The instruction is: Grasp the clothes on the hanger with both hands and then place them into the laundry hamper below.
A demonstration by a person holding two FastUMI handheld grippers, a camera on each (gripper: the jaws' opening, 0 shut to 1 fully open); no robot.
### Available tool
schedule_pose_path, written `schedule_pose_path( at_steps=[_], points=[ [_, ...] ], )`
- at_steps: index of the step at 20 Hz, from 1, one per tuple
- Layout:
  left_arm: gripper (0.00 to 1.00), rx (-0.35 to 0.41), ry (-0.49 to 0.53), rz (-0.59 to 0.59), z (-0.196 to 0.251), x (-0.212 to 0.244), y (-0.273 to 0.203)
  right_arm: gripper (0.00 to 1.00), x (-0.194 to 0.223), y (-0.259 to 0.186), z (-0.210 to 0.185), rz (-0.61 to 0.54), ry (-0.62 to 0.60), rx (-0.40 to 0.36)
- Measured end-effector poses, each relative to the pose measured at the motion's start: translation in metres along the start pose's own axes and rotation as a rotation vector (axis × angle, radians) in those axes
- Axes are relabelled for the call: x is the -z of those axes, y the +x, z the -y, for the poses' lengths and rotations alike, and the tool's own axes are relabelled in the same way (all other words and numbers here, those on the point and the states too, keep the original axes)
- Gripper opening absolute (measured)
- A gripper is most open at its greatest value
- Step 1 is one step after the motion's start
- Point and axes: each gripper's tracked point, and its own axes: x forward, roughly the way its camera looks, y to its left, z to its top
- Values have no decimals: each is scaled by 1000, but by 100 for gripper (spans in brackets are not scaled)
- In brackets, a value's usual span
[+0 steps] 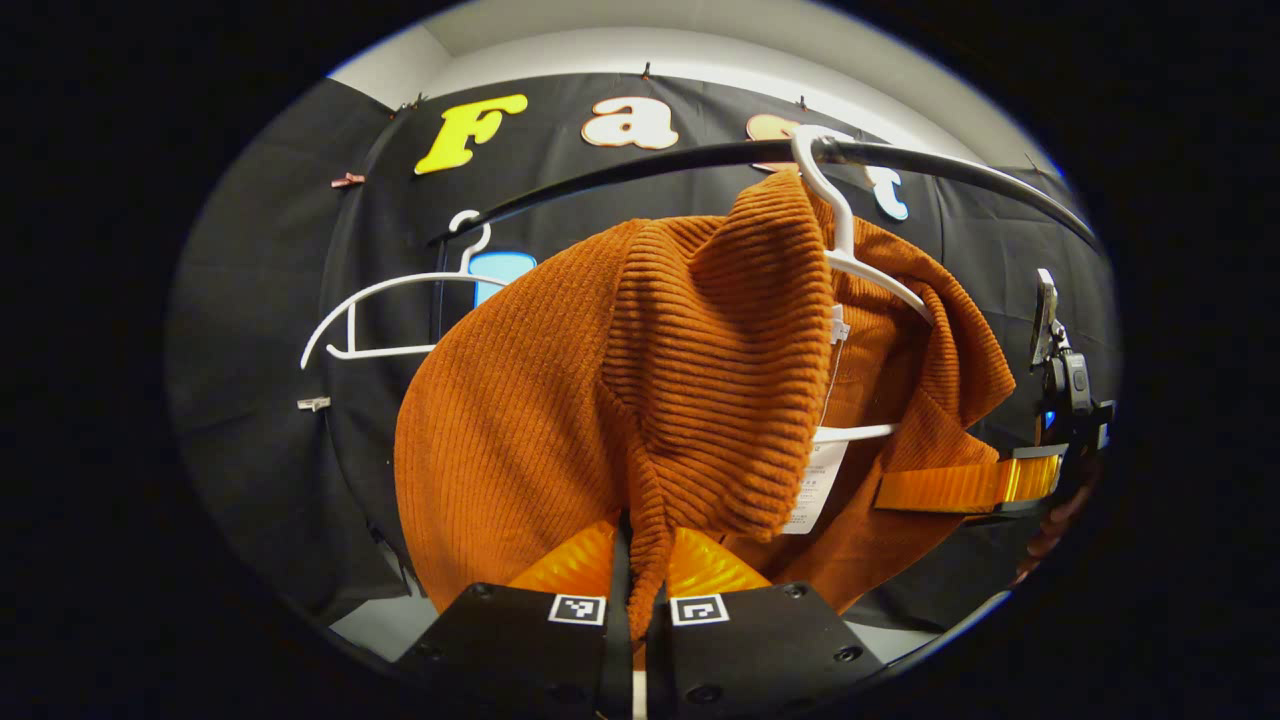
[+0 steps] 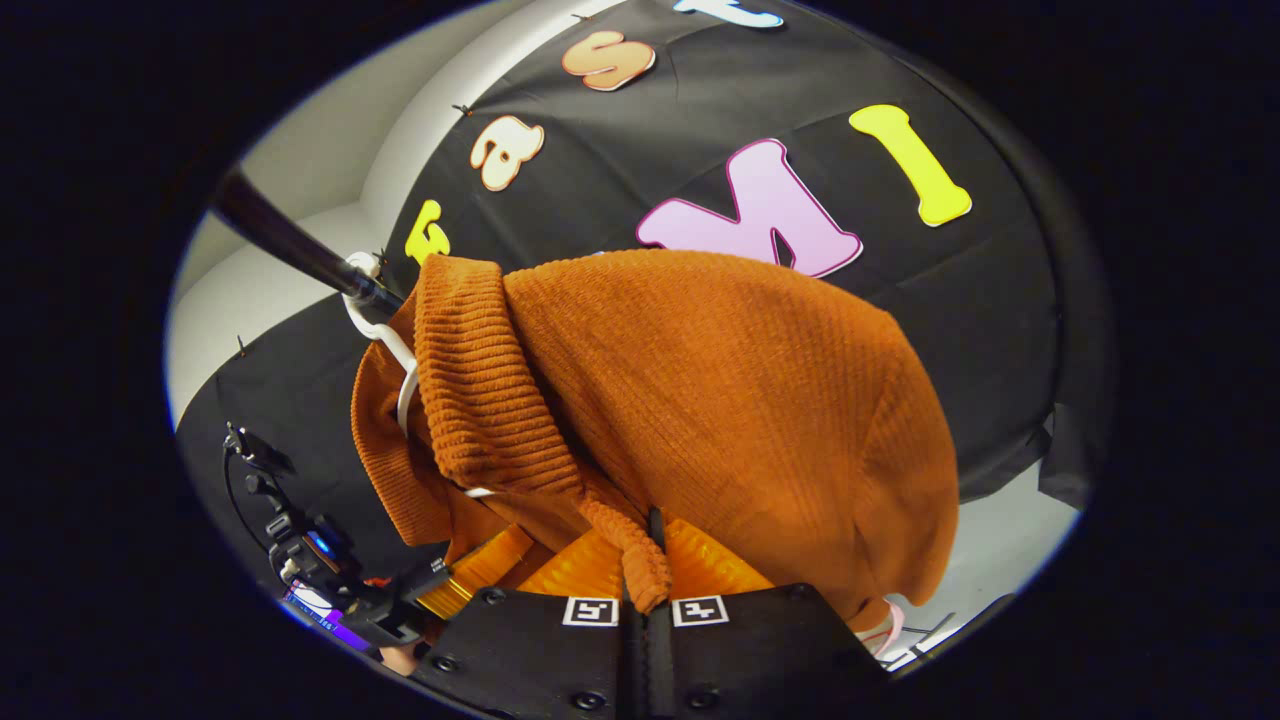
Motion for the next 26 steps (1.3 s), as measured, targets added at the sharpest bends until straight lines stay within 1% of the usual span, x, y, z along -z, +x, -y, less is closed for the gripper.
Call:
schedule_pose_path(
  at_steps=[2, 3, 4, 5, 7, 8, 9, 10, 13, 15, 17, 19, 20, 21, 23, 24, 25, 26],
  points=[
    [9, 50, -28, -40, 4, -5, -3, 5, -10, -16, 8, -31, -95, 40],
    [9, 76, -55, -70, 6, -3, -6, 5, -21, -22, 16, -18, -156, 72],
    [9, 84, -78, -84, 5, -6, -10, 5, -31, -29, 25, 4, -203, 105],
    [9, 78, -92, -80, 1, -11, -11, 5, -44, -35, 33, 36, -217, 134],
    [9, 52, -98, -61, -9, -24, -13, 5, -76, -50, 38, 158, -187, 152],
    [12, 48, -97, -58, -11, -26, -14, 9, -93, -58, 41, 229, -172, 154],
    [9, 47, -95, -58, -12, -26, -13, 5, -110, -66, 43, 315, -168, 150],
    [8, 45, -98, -61, -14, -26, -13, 5, -122, -69, 43, 381, -162, 143],
    [8, 31, -112, -33, -18, -36, -15, 5, -142, -75, 49, 505, -104, 129],
    [8, 30, -126, 4, -21, -49, -17, 5, -159, -80, 44, 582, -62, 90],
    [8, 27, -135, 20, -26, -59, -18, 5, -182, -87, 44, 657, -68, 82],
    [7, 17, -131, 37, -31, -68, -18, 5, -209, -99, 51, 744, -111, 126],
    [7, 14, -128, 42, -32, -70, -18, 5, -215, -95, 52, 770, -141, 147],
    [7, 13, -126, 47, -33, -73, -18, 5, -220, -96, 57, 750, -173, 178],
    [7, 8, -115, 52, -36, -78, -19, 5, -219, -80, 77, 699, -189, 241],
    [8, 4, -108, 59, -39, -81, -21, 10, -218, -72, 85, 683, -179, 261],
    [7, 1, -102, 70, -42, -88, -22, 5, -216, -63, 100, 656, -167, 293],
    [7, -1, -101, 70, -45, -91, -20, 5, -206, -49, 114, 620, -146, 309]
  ],
)
